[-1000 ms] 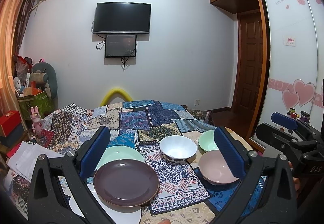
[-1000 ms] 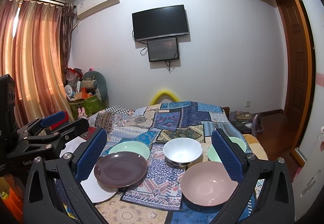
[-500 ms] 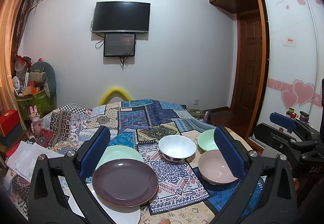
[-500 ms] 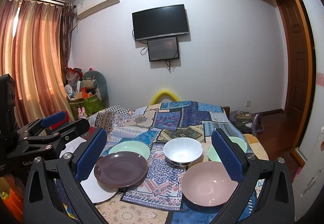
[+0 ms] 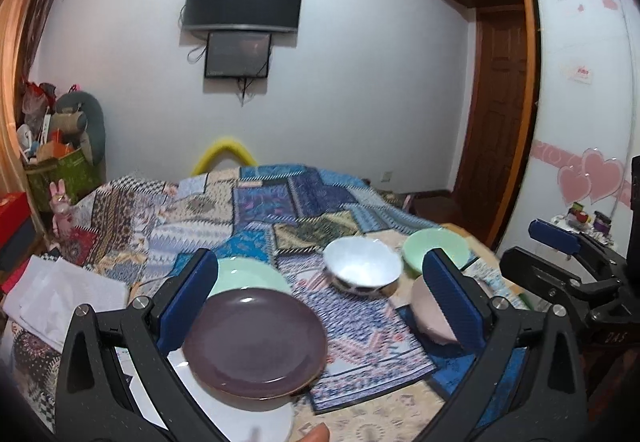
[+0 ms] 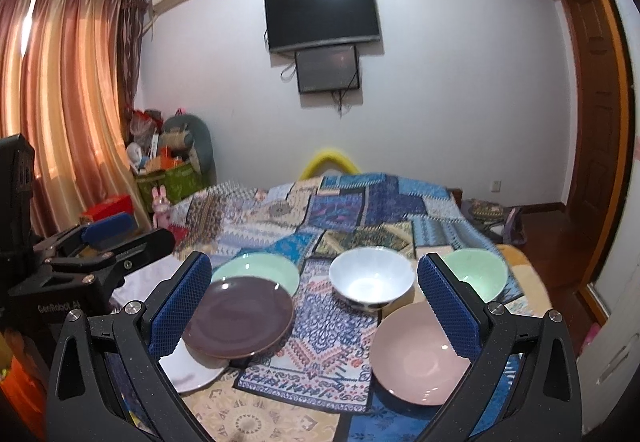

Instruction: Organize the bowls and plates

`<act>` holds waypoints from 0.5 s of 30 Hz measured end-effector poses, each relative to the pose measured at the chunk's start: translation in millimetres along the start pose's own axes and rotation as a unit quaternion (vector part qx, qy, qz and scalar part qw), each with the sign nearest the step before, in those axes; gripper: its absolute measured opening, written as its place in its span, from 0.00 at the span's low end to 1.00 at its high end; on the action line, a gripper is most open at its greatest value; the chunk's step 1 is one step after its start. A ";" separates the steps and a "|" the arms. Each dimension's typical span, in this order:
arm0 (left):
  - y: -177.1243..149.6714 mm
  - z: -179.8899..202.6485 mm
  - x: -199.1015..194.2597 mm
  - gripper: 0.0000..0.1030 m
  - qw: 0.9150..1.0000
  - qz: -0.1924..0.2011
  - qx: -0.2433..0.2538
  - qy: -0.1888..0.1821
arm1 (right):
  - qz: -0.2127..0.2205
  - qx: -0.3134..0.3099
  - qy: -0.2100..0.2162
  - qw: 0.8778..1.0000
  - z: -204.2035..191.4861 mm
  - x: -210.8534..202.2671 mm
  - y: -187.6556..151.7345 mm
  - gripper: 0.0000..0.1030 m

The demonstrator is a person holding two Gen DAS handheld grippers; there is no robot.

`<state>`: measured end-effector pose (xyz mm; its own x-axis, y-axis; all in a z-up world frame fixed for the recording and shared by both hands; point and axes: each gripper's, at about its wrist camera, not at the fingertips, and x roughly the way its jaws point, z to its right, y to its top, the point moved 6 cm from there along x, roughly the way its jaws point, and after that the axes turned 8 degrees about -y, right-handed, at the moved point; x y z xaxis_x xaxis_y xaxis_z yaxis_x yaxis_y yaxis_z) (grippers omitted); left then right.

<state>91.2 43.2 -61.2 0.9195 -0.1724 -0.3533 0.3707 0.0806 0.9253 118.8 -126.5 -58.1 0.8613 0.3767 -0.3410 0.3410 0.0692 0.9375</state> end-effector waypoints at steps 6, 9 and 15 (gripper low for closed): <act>-21.6 -40.2 21.4 0.92 0.999 -0.036 -0.019 0.015 | -0.045 0.000 0.006 0.999 -9.9 34.4 -20.9 1.00; -35.2 -64.0 35.0 0.86 0.998 -0.059 -0.026 0.026 | -0.070 0.001 0.012 0.997 -14.7 50.9 -30.0 0.96; -63.7 -114.6 58.3 0.64 0.992 -0.111 -0.039 0.046 | -0.124 -0.004 0.022 0.992 -27.5 87.2 -51.2 0.86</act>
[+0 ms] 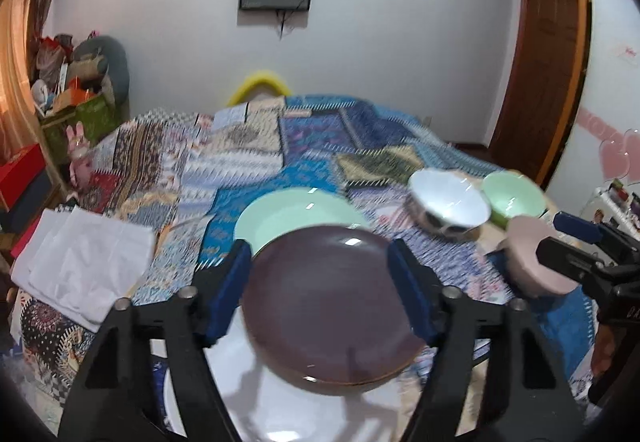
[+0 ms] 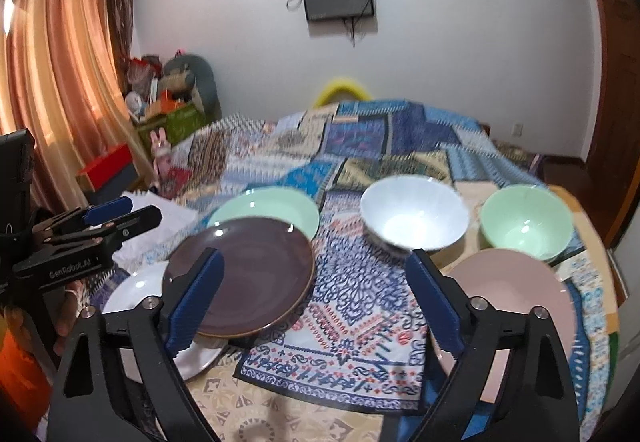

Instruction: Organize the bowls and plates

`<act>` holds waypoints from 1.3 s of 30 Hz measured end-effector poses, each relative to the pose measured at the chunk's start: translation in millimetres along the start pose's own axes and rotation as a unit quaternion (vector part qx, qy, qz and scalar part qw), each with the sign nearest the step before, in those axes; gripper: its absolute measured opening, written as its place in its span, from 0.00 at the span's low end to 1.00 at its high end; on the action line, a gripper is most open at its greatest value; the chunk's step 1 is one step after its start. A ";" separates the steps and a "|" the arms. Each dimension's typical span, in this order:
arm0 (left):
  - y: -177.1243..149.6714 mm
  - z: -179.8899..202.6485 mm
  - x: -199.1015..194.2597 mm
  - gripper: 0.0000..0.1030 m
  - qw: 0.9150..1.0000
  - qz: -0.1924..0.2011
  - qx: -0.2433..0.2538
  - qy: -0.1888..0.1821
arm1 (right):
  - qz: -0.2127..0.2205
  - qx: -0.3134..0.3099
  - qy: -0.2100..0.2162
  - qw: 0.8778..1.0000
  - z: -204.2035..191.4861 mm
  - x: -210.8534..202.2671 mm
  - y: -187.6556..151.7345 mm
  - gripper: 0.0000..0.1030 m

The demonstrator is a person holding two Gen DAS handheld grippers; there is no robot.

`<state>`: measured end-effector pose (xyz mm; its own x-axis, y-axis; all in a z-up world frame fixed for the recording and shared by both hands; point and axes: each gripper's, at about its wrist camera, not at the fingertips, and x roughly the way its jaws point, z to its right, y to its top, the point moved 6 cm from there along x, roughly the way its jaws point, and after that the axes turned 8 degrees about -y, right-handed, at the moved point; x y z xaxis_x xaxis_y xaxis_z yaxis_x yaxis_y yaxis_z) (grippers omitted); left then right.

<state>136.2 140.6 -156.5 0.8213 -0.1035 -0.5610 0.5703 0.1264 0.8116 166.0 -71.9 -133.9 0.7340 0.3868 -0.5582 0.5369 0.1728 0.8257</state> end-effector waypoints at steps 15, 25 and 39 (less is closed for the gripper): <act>-36.0 -74.0 67.4 0.38 0.992 -0.119 -0.036 0.002 | -0.150 0.013 0.016 0.989 -4.3 77.7 -36.9 0.54; -47.9 -85.3 93.2 0.27 0.983 -0.174 -0.055 -0.021 | -0.196 0.023 0.029 0.980 -4.0 98.5 -48.1 0.33; -46.4 -87.5 104.7 0.26 0.970 -0.221 -0.081 -0.058 | -0.225 0.029 0.066 0.972 -20.6 113.6 -51.0 0.27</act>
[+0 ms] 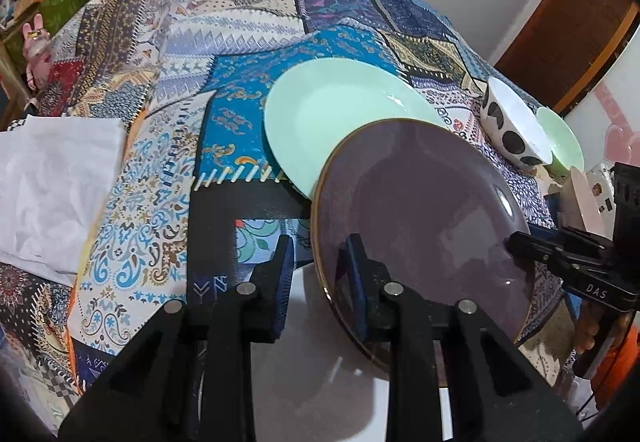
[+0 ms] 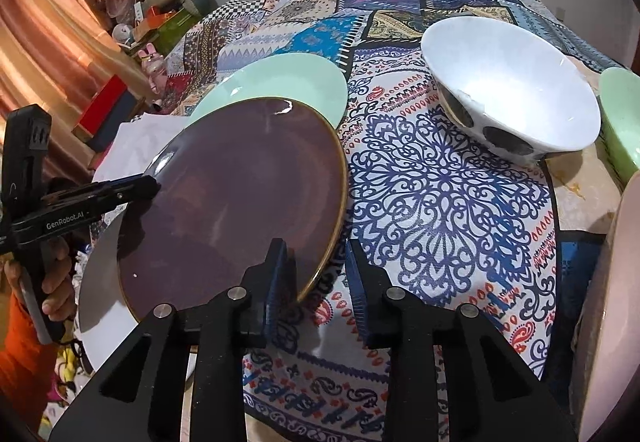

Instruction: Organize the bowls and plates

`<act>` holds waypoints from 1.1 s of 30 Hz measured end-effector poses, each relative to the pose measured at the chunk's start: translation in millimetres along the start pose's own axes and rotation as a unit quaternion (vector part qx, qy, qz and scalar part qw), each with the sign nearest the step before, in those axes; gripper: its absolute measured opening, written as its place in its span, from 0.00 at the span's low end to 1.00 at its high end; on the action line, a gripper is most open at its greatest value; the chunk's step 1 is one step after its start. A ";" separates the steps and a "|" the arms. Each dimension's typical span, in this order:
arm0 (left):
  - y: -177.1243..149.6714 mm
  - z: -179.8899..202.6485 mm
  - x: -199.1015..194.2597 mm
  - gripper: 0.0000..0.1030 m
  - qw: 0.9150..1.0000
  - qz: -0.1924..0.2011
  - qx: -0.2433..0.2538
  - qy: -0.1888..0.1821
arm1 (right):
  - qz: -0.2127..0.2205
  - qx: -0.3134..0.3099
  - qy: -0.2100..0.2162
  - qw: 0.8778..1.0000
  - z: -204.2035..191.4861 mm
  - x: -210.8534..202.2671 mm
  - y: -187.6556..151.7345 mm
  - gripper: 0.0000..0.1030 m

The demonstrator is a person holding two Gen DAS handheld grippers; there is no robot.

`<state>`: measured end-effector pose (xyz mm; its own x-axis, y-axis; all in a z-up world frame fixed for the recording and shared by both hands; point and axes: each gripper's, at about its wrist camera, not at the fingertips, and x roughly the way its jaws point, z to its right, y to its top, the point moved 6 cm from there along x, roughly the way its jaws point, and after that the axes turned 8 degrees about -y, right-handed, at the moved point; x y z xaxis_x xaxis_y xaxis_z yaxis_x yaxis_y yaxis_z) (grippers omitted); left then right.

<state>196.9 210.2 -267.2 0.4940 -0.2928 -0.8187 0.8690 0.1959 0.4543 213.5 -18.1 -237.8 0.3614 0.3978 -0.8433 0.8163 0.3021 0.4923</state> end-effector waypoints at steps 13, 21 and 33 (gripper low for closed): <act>0.1 10.5 5.5 0.24 1.000 -0.011 0.017 0.000 | 0.002 0.013 0.017 1.000 -1.5 1.0 3.3 0.21; -2.9 19.5 -5.7 0.24 1.000 0.010 0.026 -0.005 | 0.029 0.010 0.007 0.999 2.1 -9.4 4.3 0.21; -9.4 47.3 -37.1 0.25 0.998 0.042 0.044 -0.003 | 0.067 -0.003 -0.002 0.998 0.3 -41.4 3.7 0.21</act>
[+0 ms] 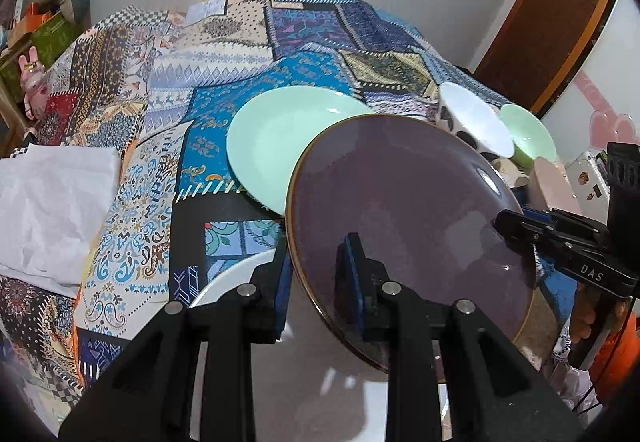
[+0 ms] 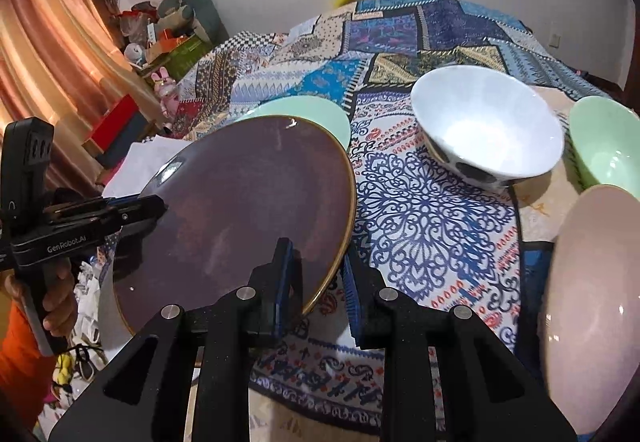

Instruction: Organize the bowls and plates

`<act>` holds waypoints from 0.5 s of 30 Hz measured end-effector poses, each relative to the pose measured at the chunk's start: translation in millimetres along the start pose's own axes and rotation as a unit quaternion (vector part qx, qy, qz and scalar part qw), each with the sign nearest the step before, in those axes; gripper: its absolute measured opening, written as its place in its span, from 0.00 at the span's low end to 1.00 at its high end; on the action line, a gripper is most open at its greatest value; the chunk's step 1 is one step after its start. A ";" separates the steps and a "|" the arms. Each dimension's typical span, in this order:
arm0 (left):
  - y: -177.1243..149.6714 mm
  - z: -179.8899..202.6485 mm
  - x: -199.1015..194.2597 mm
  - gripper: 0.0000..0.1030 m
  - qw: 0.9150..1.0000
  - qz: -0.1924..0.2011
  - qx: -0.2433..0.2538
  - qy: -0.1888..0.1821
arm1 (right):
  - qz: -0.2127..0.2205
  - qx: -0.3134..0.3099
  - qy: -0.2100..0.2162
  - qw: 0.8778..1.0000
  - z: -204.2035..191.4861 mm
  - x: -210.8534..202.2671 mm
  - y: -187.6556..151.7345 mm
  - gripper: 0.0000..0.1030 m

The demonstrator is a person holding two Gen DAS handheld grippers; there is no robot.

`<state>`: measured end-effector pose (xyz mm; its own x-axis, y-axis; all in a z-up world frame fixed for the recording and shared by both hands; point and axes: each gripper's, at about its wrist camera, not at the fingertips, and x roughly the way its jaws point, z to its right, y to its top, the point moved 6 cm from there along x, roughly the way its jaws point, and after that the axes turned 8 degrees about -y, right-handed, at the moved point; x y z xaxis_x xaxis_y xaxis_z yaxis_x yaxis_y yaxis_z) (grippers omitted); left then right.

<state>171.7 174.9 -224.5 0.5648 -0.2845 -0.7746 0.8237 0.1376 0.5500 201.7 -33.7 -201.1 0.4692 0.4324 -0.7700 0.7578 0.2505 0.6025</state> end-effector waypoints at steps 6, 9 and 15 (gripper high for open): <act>-5.5 24.9 -16.5 0.25 1.000 0.013 0.013 -0.002 | 0.016 0.004 0.001 1.000 3.6 -21.7 -4.5 0.21; -9.4 37.1 -23.7 0.25 1.000 0.017 0.019 -0.004 | 0.023 0.005 0.000 1.000 7.8 -32.4 -8.0 0.21; -17.9 64.5 -35.2 0.25 0.999 0.023 0.027 -0.012 | 0.036 0.012 -0.004 0.999 17.1 -51.6 -14.7 0.21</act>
<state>133.8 121.2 -186.9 0.6000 -0.3016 -0.7410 0.7927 0.0991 0.6015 174.1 -74.5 -173.8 0.5258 0.4422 -0.7266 0.7329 0.1981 0.6509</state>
